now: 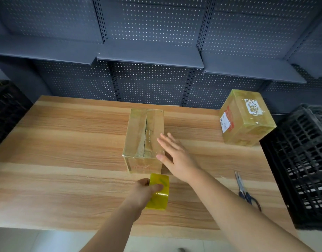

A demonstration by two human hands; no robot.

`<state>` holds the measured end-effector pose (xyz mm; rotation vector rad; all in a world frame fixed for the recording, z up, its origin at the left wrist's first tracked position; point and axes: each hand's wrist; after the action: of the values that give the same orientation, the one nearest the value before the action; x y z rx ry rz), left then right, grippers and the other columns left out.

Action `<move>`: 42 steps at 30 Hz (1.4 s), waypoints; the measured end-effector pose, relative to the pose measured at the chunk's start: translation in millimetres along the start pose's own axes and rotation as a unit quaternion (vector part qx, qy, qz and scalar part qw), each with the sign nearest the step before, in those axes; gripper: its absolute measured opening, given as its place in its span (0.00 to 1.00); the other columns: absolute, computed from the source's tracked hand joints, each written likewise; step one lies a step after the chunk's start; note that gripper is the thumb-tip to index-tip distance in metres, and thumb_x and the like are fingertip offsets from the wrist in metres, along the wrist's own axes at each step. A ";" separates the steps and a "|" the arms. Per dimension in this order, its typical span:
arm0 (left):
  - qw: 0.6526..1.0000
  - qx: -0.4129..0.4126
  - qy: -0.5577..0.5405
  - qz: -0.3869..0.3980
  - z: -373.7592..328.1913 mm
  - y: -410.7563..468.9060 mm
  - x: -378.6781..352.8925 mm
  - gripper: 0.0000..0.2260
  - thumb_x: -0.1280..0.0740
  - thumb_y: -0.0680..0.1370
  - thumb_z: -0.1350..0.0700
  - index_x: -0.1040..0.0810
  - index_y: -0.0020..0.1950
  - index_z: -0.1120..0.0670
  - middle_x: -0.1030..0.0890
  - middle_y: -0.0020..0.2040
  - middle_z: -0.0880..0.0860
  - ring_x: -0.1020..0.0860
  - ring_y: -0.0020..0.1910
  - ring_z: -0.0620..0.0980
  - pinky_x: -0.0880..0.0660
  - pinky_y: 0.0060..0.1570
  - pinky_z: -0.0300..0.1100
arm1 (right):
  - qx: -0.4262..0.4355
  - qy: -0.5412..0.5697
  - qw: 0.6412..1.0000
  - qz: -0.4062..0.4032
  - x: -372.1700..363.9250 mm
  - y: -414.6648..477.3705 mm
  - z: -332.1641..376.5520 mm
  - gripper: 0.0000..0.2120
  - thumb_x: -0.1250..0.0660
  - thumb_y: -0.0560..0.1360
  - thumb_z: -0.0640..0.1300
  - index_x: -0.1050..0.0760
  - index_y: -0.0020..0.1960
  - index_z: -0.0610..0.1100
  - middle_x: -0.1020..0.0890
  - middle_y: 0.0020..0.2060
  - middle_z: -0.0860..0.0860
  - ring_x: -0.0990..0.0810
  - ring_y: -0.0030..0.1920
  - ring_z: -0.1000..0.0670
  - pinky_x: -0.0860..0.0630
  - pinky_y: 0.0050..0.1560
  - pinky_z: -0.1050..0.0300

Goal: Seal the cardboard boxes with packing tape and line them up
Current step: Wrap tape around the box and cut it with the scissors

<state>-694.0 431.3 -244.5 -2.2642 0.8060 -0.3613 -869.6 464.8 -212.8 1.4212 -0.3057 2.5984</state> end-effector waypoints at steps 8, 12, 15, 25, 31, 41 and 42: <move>0.999 -0.016 -0.045 -0.002 2.9 -2.0 -6.5 0.27 0.25 0.72 0.61 0.34 0.65 0.45 0.18 0.50 0.58 0.18 0.47 0.57 0.21 0.42 0.48 | -0.490 0.067 0.833 -0.247 -15.5 -152.1 -161.4 0.14 0.43 0.83 0.48 0.25 0.63 0.44 0.22 0.58 0.42 0.24 0.55 0.41 0.24 0.52 0.48; 0.998 -0.045 -0.045 0.001 5.2 -3.1 -9.3 0.21 0.26 0.73 0.62 0.27 0.60 0.45 0.18 0.50 0.61 0.19 0.43 0.58 0.21 0.40 0.49 | -0.530 -0.026 0.836 -0.141 -43.3 -186.1 -196.9 0.15 0.38 0.80 0.49 0.23 0.61 0.41 0.22 0.56 0.42 0.25 0.57 0.42 0.29 0.51 0.54; 0.998 -0.056 -0.036 -0.002 7.6 -2.0 -10.4 0.19 0.26 0.73 0.63 0.26 0.59 0.47 0.17 0.50 0.61 0.19 0.43 0.58 0.21 0.42 0.50 | -0.530 0.011 0.835 -0.145 -57.0 -183.3 -206.4 0.17 0.33 0.77 0.50 0.23 0.60 0.39 0.21 0.55 0.41 0.21 0.50 0.40 0.26 0.46 0.55; 0.997 -0.069 -0.035 0.002 4.8 -7.0 -13.3 0.13 0.33 0.77 0.63 0.26 0.55 0.47 0.18 0.43 0.55 0.20 0.39 0.53 0.24 0.35 0.43 | -0.561 0.073 0.817 -0.108 -21.2 -163.2 -202.8 0.11 0.37 0.81 0.45 0.27 0.61 0.43 0.20 0.52 0.42 0.23 0.44 0.42 0.27 0.43 0.52; 0.998 -0.066 -0.014 0.002 0.8 -10.9 -11.1 0.13 0.32 0.76 0.62 0.26 0.54 0.46 0.19 0.44 0.55 0.21 0.40 0.53 0.24 0.39 0.43 | -0.332 0.175 0.927 -0.004 50.2 -118.1 -130.4 0.18 0.29 0.69 0.63 0.27 0.39 0.49 0.24 0.31 0.56 0.27 0.34 0.52 0.35 0.38 0.56; 0.997 -0.056 -0.047 0.006 8.6 -10.3 -9.3 0.12 0.32 0.76 0.63 0.28 0.53 0.48 0.19 0.44 0.59 0.23 0.39 0.56 0.26 0.40 0.47 | -0.224 0.119 0.943 0.215 63.8 -94.4 -74.8 0.28 0.24 0.51 0.72 0.25 0.45 0.60 0.16 0.45 0.57 0.21 0.43 0.51 0.31 0.44 0.57; 0.997 -0.059 -0.052 0.008 8.8 -11.5 -8.5 0.12 0.32 0.76 0.63 0.28 0.53 0.48 0.19 0.44 0.59 0.23 0.39 0.56 0.26 0.39 0.46 | -0.219 0.122 0.943 0.218 61.5 -94.7 -72.0 0.27 0.25 0.52 0.71 0.25 0.45 0.60 0.16 0.44 0.58 0.21 0.44 0.51 0.31 0.44 0.57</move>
<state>-691.4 447.8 -243.1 -2.3627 0.8090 -0.1927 -938.0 577.5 -189.3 0.9469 -1.1941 2.7371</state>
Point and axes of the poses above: each hand's wrist, its own y-axis towards the middle knuckle, its own x-axis out of the back of the hand, z = x × y
